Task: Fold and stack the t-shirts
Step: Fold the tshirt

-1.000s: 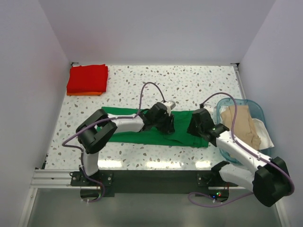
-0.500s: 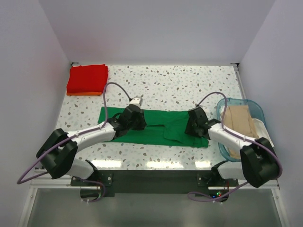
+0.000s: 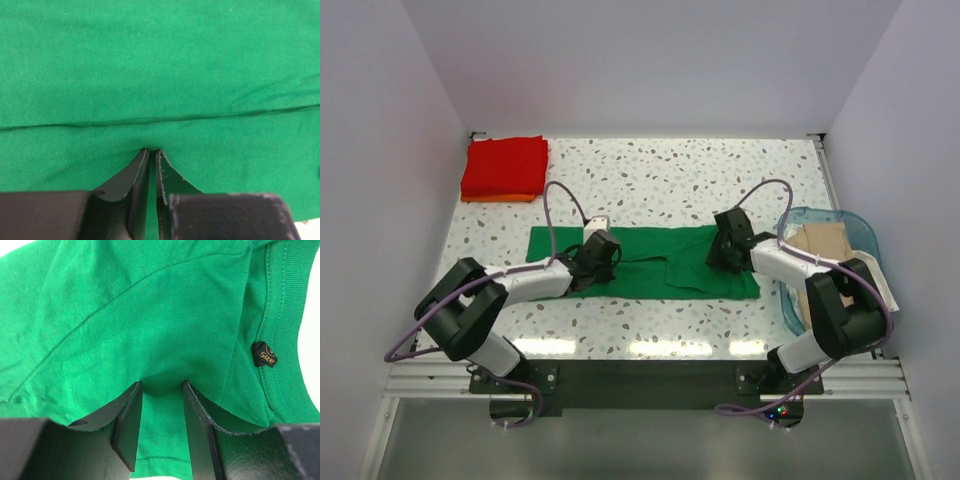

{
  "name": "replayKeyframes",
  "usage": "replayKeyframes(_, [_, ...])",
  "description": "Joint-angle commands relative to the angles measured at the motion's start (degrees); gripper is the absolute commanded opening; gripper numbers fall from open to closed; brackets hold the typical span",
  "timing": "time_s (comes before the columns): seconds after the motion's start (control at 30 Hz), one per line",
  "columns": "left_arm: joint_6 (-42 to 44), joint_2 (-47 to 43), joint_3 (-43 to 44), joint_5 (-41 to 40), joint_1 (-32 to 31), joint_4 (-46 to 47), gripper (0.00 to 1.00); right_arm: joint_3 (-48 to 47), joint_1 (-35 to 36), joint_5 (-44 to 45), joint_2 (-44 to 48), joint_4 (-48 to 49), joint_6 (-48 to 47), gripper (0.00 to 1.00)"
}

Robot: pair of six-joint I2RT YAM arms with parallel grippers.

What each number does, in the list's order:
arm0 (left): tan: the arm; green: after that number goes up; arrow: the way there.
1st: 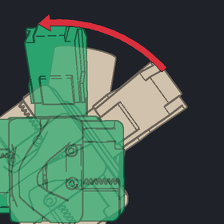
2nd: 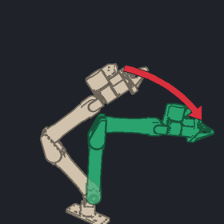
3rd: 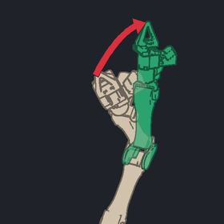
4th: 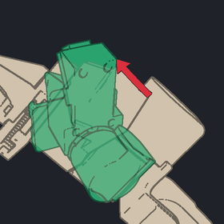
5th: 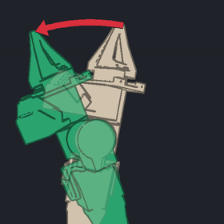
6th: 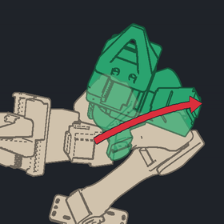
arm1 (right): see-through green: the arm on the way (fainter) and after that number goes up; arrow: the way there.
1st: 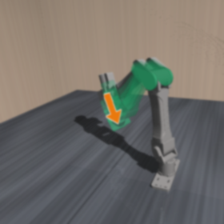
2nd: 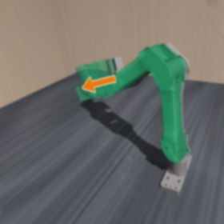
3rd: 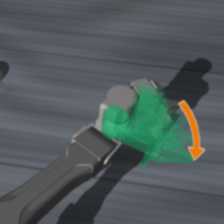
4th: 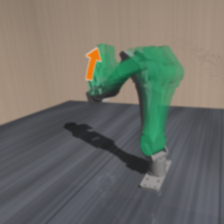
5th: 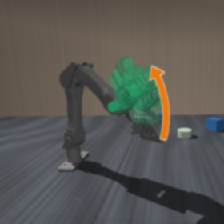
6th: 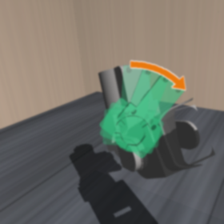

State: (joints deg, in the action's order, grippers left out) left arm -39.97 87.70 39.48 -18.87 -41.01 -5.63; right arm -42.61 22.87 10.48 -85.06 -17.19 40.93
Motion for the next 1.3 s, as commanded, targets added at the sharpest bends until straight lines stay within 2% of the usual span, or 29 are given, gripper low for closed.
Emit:
replayKeyframes(0.0, [-1.43,2.56,-1.16,-1.0,-0.03,0.43,0.14,-3.52,-1.07,-0.99,-4.05,3.13,-1.02,0.42])
replayKeyframes(0.17, [-6.52,1.16,-4.41,2.26,-2.39,2.11,0.13,-13.71,-2.83,-1.08,-14.77,1.73,-5.14,0.42])
replayKeyframes(0.27, [-12.4,0.37,-5.73,4.63,-4.85,4.13,0.13,-23.37,-3.01,0.42,-22.94,-1.26,-8.56,0.42])
replayKeyframes(0.37, [-19.69,0.63,-6.7,9.11,-6.88,9.74,0.15,-35.14,-3.1,1.21,-31.53,-4.42,-11.64,0.43])
replayKeyframes(0.4, [-21.71,1.41,-6.96,10.34,-7.23,12.89,0.16,-41.61,-3.1,0.6,-34.1,-5.74,-12.44,0.43])
replayKeyframes(0.43, [-25.74,1.86,-7.31,12.7,-7.41,15.01,0.18,-45.16,-3.1,-0.02,-36.39,-6.27,-13.23,0.43])
replayKeyframes(0.5, [-29.54,3.34,-7.41,14.82,-8.11,21.49,0.22,-56.45,-3.01,-1.33,-43.42,-9.33,-16.13,0.44])
replayKeyframes(0.57, [-32.98,5.45,-5.49,17.2,-8.38,27.3,0.29,-63.53,-3.1,-2.74,-49.81,-11.54,-19.11,0.45])
replayKeyframes(0.63, [-32.72,6.86,-2.68,18.6,-8.29,29.53,0.38,-72.41,-3.1,-4.93,-53.61,-11.99,-20.88,0.47])
replayKeyframes(0.77, [-24.23,8.02,9.09,19.06,-7.77,22.54,0.53,-87.77,-2.92,-7.57,-61.7,-15.49,-25.62,0.59])
replayKeyframes(0.83, [-20.78,6.61,10.52,18.96,-7.5,20.23,0.54,-90.71,-3.01,-7.58,-61.9,-16.9,-26.6,0.64])
replayKeyframes(0.87, [-19.2,4.87,10.87,17.31,-7.07,17.87,0.54,-91.07,-2.92,-6.97,-61.11,-16.91,-27.12,0.7])
replayKeyframes(0.97, [-14.11,0.91,10.18,15.53,-6.1,12.94,0.53,-87.75,-3.01,-6.18,-55.5,-15.34,-27.48,0.81])
replayKeyframes(1.07, [-6.91,-2.34,9.65,12.9,-6.09,6.44,0.48,-83.71,-2.92,-4.95,-49.52,-15.06,-26.08,0.84])
replayKeyframes(1.27, [-2.4,-7.36,3.6,9.04,-6.36,-0.6,0.34,-72.72,-2.31,-4.15,-40.91,-15.42,-20.9,0.83])
